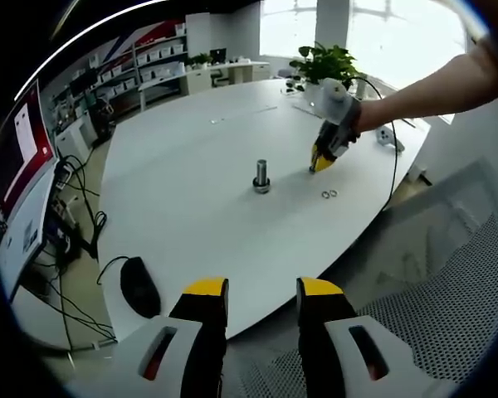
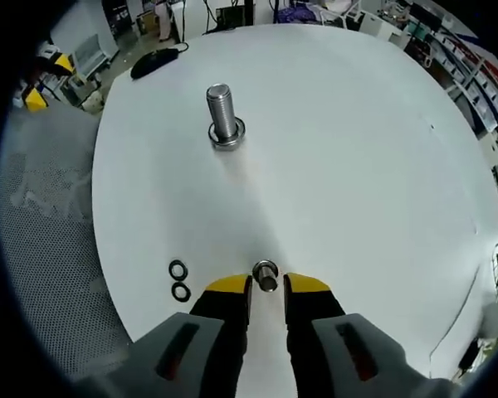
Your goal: Place the washer onto the threaded stud by aligning its center hole with the stud, sliding it down to the base, and recovering from edge contact or off-axis alignment until the washer reaches the visible bottom stop.
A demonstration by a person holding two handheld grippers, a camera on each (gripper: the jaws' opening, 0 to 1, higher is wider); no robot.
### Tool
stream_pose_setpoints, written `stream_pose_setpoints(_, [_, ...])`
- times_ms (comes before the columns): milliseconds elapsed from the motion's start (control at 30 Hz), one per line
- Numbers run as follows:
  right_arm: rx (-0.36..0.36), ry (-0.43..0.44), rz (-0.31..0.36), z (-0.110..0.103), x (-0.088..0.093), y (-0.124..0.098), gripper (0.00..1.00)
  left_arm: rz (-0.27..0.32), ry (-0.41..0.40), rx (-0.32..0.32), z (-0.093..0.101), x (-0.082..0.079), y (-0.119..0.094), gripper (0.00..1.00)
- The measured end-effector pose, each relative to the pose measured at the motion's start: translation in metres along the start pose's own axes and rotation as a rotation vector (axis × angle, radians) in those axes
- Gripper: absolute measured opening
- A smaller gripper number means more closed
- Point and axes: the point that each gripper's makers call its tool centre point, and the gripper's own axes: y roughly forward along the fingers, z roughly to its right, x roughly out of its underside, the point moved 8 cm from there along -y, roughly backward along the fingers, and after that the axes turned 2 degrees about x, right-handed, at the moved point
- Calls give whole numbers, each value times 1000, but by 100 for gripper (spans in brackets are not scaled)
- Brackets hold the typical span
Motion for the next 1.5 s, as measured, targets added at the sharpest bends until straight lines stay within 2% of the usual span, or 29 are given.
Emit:
stream_pose_setpoints(300, [-3,62,14,7,13,-3,22,-2,0,-4,0,0,0,31])
stream_pose_setpoints(400, [-9,107,21,-2,20,-7,23,-1,-1,-5,0,0,0,31])
stream_pose_setpoints(467, [-31,153,56,-11,21,-10,23,-3,-1,-1,0,0,0,31])
stream_pose_setpoints(667, [-58,125,51,-32,29,-11,25,-6,3,-2,0,0,0,31])
stream_pose_setpoints(933, [-99,52,76,-60,25,-8,25,-5,3,-14,-1,0,0,31])
stream_pose_setpoints(1100, [-104,12,70,-66,22,-4,25,-2,-2,-22,-2,0,-1,31])
stream_pose_setpoints(1233, [-105,-33,40,-69,23,0,24,-3,-2,-25,-3,0,-1,31])
stream_pose_setpoints(1433, [-112,-32,57,-70,23,1,22,4,-6,-29,-4,-1,-2,31])
stream_pose_setpoints(1500, [-95,-93,59,-71,23,1,20,2,-7,-27,-4,0,-1,31])
